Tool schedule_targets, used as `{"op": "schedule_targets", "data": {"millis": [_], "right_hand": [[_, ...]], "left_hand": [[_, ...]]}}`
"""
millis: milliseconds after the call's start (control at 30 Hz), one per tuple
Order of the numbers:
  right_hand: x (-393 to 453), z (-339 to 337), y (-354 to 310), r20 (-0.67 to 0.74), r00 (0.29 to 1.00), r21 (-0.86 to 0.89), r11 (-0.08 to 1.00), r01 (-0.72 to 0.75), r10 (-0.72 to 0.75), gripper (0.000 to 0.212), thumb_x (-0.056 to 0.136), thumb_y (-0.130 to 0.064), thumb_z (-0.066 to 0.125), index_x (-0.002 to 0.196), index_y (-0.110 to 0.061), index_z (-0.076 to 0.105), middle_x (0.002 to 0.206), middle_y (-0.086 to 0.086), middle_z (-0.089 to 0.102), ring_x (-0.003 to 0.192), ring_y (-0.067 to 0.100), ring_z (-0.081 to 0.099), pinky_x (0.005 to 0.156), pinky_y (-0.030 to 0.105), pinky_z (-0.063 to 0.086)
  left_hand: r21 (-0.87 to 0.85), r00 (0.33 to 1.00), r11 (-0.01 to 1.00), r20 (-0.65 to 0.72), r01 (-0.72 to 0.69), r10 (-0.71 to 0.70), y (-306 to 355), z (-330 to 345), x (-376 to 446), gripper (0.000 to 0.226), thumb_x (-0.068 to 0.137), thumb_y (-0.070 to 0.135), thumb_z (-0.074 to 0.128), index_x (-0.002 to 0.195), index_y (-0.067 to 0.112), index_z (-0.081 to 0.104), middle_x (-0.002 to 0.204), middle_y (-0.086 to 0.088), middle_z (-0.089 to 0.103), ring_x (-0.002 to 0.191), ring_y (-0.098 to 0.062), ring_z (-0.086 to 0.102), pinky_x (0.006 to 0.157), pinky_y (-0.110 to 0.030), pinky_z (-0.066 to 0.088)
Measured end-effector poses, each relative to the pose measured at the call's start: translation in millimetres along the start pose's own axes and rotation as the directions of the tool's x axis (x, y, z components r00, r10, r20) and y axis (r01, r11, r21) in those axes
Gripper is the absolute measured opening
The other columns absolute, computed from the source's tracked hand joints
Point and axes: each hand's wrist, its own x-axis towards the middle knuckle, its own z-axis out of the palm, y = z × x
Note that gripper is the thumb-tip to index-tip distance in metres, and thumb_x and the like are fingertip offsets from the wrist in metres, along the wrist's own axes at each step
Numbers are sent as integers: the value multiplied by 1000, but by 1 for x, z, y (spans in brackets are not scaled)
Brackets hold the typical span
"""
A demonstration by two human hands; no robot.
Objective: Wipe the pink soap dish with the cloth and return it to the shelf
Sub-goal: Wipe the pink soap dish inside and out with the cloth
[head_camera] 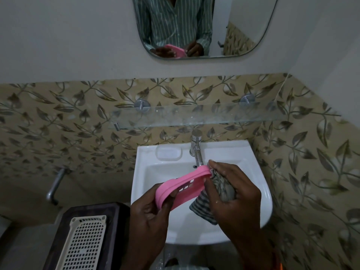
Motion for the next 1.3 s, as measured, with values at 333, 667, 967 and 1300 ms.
{"op": "schedule_targets", "data": {"millis": [333,667,967,1300], "right_hand": [[-2,3,12,160,915,-270,876,400,-369,33,81,-4,73,113,0,67,107,14,69,94,25,63,85,31,53],[-12,-10,-13,212,884,-94,892,442,-416,43,80,5,64,121,-9,63,123,3,64,95,21,53,87,24,49],[-20,-8,-16,238,885,-89,898,430,-400,42,81,4,65,122,-8,66,128,5,64,100,28,57,83,36,52],[-9,-8,-10,198,904,-120,906,406,-379,48,79,8,63,124,-8,64,130,3,62,101,30,55,82,32,50]], "left_hand": [[146,974,988,214,39,-70,0,18,1,36,92,44,66,123,28,71,114,10,77,107,-16,72,89,-36,62],[159,964,975,241,-156,115,4,16,11,26,96,10,60,115,23,73,86,7,76,72,-16,73,59,-39,58],[138,965,979,238,-150,115,4,13,8,18,98,23,59,106,20,75,79,5,75,66,-19,71,54,-42,56],[127,986,983,114,-133,119,6,14,5,27,89,26,66,108,44,74,88,10,78,74,-19,74,59,-39,60]]}}
